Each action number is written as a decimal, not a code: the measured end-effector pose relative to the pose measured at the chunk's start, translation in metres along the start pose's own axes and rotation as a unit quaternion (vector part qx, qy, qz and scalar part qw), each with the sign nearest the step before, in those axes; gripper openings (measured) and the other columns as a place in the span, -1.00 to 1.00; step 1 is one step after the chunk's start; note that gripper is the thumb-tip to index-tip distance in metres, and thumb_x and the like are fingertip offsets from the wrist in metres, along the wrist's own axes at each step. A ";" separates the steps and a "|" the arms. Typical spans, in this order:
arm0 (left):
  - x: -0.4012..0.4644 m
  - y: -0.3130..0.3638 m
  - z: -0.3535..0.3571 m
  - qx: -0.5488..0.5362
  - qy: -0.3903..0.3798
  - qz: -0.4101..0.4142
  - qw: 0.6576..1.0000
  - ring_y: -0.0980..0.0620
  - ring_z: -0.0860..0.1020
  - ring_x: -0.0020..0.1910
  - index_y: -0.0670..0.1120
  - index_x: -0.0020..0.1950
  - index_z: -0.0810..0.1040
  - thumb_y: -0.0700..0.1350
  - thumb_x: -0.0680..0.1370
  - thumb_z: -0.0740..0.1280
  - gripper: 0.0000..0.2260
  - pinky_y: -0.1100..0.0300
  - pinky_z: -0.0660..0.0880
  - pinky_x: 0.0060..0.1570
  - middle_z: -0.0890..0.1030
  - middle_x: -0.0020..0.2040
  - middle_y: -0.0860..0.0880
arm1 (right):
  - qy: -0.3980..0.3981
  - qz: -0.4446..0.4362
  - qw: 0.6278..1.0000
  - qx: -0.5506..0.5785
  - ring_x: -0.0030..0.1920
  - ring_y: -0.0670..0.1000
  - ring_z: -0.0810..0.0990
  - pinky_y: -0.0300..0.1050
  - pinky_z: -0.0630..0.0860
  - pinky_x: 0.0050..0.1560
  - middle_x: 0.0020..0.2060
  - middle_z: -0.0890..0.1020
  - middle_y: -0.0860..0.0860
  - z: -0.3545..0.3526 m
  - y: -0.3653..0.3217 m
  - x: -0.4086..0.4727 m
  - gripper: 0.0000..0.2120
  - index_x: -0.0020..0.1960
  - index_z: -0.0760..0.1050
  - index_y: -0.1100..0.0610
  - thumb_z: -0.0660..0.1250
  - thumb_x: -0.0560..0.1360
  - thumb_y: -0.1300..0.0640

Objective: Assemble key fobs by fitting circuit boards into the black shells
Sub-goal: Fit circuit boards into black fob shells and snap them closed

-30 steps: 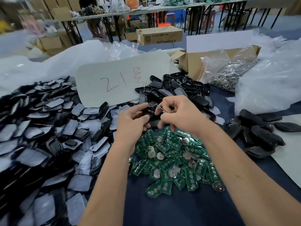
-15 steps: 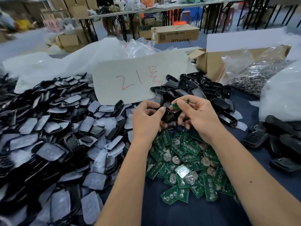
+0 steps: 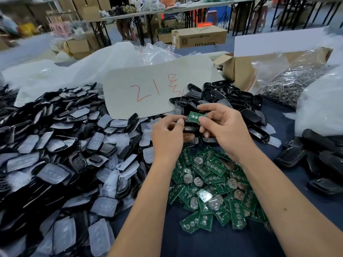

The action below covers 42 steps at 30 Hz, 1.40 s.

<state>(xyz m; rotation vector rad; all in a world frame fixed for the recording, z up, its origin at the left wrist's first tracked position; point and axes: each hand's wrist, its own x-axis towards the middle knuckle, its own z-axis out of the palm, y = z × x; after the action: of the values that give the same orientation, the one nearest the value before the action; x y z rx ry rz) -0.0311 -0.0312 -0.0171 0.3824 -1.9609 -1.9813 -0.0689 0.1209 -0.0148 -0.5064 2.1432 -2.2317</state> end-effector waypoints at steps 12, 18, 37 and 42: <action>-0.004 -0.001 0.005 0.004 0.005 0.008 1.000 -0.04 0.75 -0.26 -0.03 -0.02 0.71 -0.26 0.66 0.31 -0.78 0.07 0.69 -0.08 0.70 -0.21 0.08 | 0.043 -0.037 0.989 -0.136 -0.43 0.16 0.64 -0.06 0.60 -0.42 -0.36 0.69 0.08 -0.002 0.008 0.001 -0.96 -0.07 0.67 0.13 0.51 0.55 0.21; -0.004 0.000 0.005 0.003 0.007 0.031 0.999 0.04 0.74 -0.25 -0.09 0.00 0.71 -0.29 0.60 0.41 -0.88 0.17 0.68 -0.17 0.71 -0.16 -0.04 | 0.054 -0.054 0.979 -0.191 -0.45 -0.04 0.62 -0.21 0.53 -0.44 -0.36 0.69 0.02 0.005 0.005 -0.002 -0.94 -0.09 0.66 0.11 0.51 0.54 0.20; -0.005 0.000 0.004 -0.034 0.012 0.010 0.999 -0.06 0.75 -0.26 -0.10 -0.03 0.69 -0.30 0.54 0.49 -0.88 0.09 0.70 -0.16 0.68 -0.16 -0.09 | 0.081 -0.056 0.974 -0.204 -0.52 0.03 0.60 -0.14 0.54 -0.47 -0.26 0.66 0.06 0.008 0.003 -0.005 -0.92 -0.07 0.62 0.04 0.48 0.57 0.18; -0.003 -0.002 0.002 -0.025 0.001 0.013 1.000 -0.05 0.74 -0.29 -0.11 -0.05 0.68 -0.32 0.52 0.51 -0.88 0.04 0.71 -0.15 0.65 -0.29 0.04 | 0.080 -0.061 0.965 -0.242 -0.45 -0.02 0.58 -0.09 0.56 -0.37 -0.29 0.66 0.02 0.008 -0.002 -0.006 -0.92 -0.08 0.64 0.01 0.50 0.55 0.15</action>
<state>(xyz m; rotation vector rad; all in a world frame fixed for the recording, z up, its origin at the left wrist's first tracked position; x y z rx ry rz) -0.0288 -0.0282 -0.0193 0.3452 -1.9003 -2.0096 -0.0613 0.1142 -0.0145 -0.4869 2.8295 -1.8406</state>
